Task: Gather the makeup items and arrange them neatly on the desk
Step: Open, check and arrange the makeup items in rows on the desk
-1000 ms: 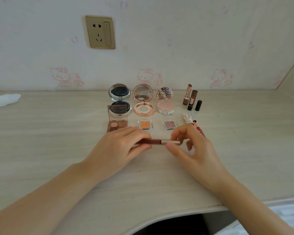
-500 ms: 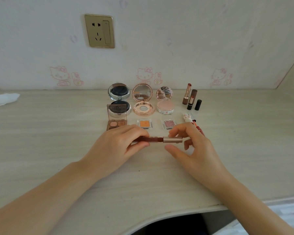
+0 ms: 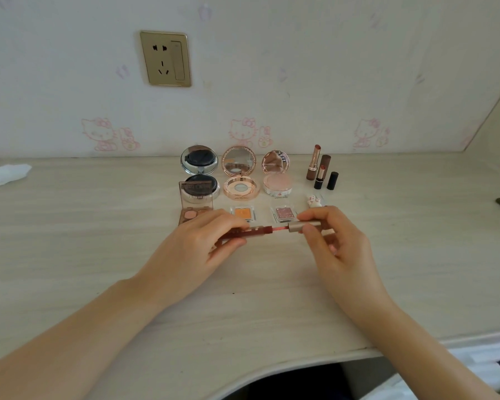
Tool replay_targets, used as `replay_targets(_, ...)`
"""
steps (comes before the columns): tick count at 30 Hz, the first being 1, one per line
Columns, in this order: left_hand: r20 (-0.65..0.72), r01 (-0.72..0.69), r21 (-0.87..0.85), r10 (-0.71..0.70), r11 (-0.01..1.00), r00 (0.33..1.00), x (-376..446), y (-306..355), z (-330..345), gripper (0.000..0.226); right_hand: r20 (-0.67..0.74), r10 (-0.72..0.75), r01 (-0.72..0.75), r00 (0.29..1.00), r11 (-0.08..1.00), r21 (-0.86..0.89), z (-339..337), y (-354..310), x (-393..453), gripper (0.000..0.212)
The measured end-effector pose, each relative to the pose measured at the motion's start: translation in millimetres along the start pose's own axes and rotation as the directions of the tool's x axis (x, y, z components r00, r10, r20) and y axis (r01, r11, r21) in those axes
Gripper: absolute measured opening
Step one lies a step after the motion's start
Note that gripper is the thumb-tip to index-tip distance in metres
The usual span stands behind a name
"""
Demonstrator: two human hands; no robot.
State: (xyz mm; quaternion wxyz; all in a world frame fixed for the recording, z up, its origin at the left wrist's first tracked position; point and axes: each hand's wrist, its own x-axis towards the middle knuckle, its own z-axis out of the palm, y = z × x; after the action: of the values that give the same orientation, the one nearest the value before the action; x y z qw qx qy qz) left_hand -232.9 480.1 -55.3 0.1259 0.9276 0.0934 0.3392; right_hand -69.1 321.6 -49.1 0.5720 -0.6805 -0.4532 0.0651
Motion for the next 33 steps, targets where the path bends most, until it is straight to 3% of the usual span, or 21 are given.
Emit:
replay_targets(9, -0.09, -0.004, -0.083, -0.003, 0.997, 0.996, 2, 16, 1, 0.041, -0.075, 0.085, -0.074, 0.994, 0.987, 0.14, -9, -2, 9, 0.025)
replay_targets(16, -0.142, -0.076, -0.043, 0.069, 0.996, 0.988, 15, 40, 3, 0.037, -0.018, 0.337, -0.307, 0.941, 0.877, 0.371, -35, -4, 27, 0.02)
replay_targets(20, -0.089, -0.151, -0.161, 0.138, 0.975, 0.986, 22, 51, 14, 0.017, 0.103, 0.388, -0.394, 0.916, 0.82, 0.416, -60, 0, 40, 0.016)
replay_targets(25, 0.0, -0.197, -0.238, 0.203, 0.951, 0.979, 39, 73, 33, 0.012, 0.193, 0.443, -0.483, 0.875, 0.778, 0.402, -88, 9, 58, 0.02)
replay_targets(33, 0.174, -0.212, -0.287, 0.268, 0.934, 0.947, 62, 106, 72, 0.039, 0.212, 0.474, -0.519, 0.855, 0.787, 0.333, -118, 22, 84, 0.019)
